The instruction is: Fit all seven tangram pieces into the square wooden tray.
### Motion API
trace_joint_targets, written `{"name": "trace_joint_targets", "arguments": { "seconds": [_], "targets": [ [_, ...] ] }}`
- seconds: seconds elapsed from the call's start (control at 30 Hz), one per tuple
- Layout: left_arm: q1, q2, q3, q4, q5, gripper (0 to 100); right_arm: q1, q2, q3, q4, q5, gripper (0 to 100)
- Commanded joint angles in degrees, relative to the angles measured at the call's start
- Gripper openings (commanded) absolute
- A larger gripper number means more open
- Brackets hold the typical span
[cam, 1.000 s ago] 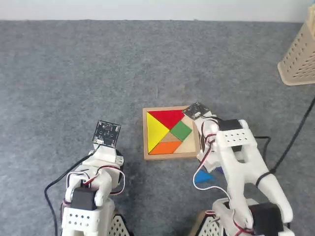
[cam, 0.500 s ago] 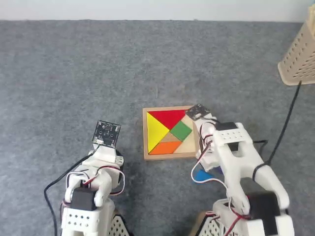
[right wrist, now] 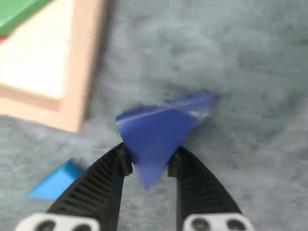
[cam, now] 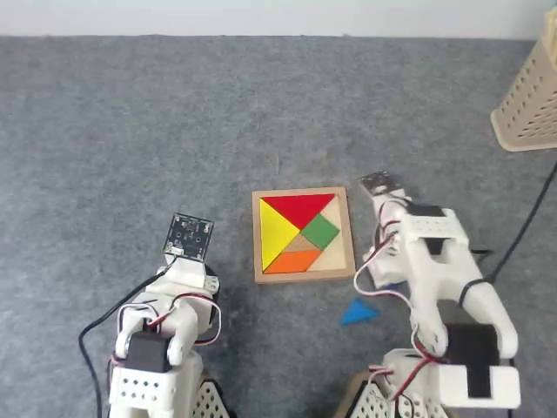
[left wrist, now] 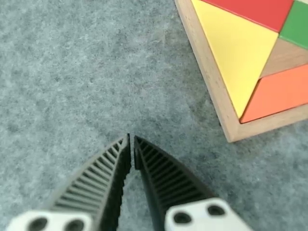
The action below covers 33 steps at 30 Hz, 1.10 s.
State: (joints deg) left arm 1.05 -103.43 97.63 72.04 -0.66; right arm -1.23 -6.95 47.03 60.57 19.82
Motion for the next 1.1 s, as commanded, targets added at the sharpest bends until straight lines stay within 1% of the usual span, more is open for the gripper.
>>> {"name": "trace_joint_targets", "arguments": {
  "seconds": [0.0,0.13,0.27,0.43,0.67,0.7,0.8,0.87,0.97,1.07],
  "targets": [
    [-0.1,-1.2,-1.1,0.4,0.4,1,4.3,-0.2,-5.6,0.7,-0.5,3.2],
    [-0.1,-1.2,-1.1,0.4,0.4,1,5.8,-0.2,-9.1,4.7,-0.7,5.1],
    [-0.1,-1.2,-1.1,0.4,0.4,1,5.7,-0.3,-11.1,8.0,-0.8,11.0],
    [-0.1,-1.2,-1.1,0.4,0.4,1,4.1,-0.3,-11.4,8.3,-0.9,18.0],
    [-0.1,-1.2,-1.1,0.4,0.4,1,3.0,-0.7,-11.2,7.9,-1.0,18.4],
    [-0.1,-1.2,-1.1,0.4,0.4,1,2.9,-1.3,-11.3,7.4,-1.6,18.4],
    [-0.1,-1.2,-1.1,0.4,0.4,1,2.7,-2.7,-11.4,3.9,-8.2,18.4],
    [-0.1,-1.2,-1.1,0.4,0.4,1,0.8,-2.9,-11.2,1.6,-11.3,18.5],
    [-0.1,-1.2,-1.1,0.4,0.4,1,-2.6,-1.5,-11.1,1.3,-13.2,18.6],
    [-0.1,-1.2,-1.1,0.4,0.4,1,-2.9,1.0,-11.4,0.8,-13.3,18.4]
  ]
}}
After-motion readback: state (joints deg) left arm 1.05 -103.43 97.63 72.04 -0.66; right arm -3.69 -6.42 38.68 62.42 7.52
